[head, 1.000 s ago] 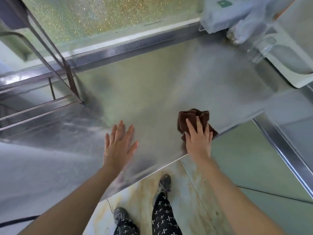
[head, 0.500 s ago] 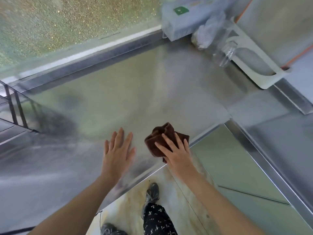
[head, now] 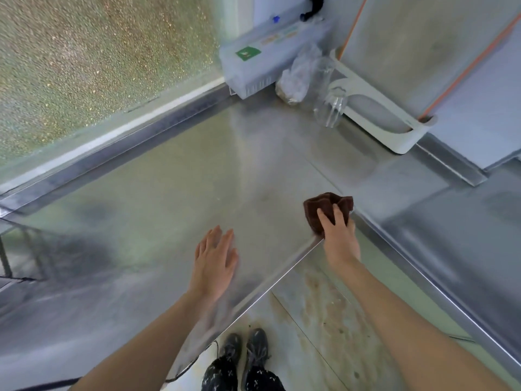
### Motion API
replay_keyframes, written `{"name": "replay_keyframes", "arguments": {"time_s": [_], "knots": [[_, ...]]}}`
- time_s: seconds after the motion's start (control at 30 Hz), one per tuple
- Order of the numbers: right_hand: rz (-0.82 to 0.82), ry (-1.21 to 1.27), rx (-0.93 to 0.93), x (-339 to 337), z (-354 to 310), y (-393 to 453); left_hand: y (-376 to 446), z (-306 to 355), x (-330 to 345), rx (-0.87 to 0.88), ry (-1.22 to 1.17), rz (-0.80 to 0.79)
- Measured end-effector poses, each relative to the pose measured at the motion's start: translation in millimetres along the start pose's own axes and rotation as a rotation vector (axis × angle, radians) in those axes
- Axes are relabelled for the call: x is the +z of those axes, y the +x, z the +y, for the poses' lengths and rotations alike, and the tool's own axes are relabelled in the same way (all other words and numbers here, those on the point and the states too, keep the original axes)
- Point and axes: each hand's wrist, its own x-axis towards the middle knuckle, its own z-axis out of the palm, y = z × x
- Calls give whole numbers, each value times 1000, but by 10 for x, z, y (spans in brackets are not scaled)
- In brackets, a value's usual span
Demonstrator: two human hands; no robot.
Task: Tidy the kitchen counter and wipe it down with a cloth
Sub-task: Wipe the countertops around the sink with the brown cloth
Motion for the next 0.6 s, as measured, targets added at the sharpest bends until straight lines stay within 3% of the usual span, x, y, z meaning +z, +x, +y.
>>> {"name": "replay_keyframes", "arguments": {"time_s": [0.1, 0.17, 0.23, 0.27, 0.33, 0.37, 0.47, 0.53, 0.6], "knots": [[22, 320, 146, -54, 99, 60, 120, 141, -22, -42, -236, -17], [52, 866, 300, -168, 133, -30, 185, 321, -64, -150, -487, -78], [-13, 1580, 421, -405, 98, -266, 265, 554, -108, -249, -678, -187], [-96, 1875, 375, -523, 70, -404, 312, 696, -132, -282, -744, -262], [-241, 2219, 156, -734, 11, -671, 333, 1028, -221, -348, -815, -467], [-274, 2273, 39, -814, -32, -786, 316, 1187, -263, -356, -822, -578], [-230, 2376, 107, -944, -43, -1071, 257, 1530, -265, -239, -895, -822], [-184, 2388, 92, -1013, -15, -1250, 215, 1700, -237, -141, -1084, -853], [-93, 2322, 158, -1054, 51, -1376, 152, 1881, -205, -91, -1176, -777]]}}
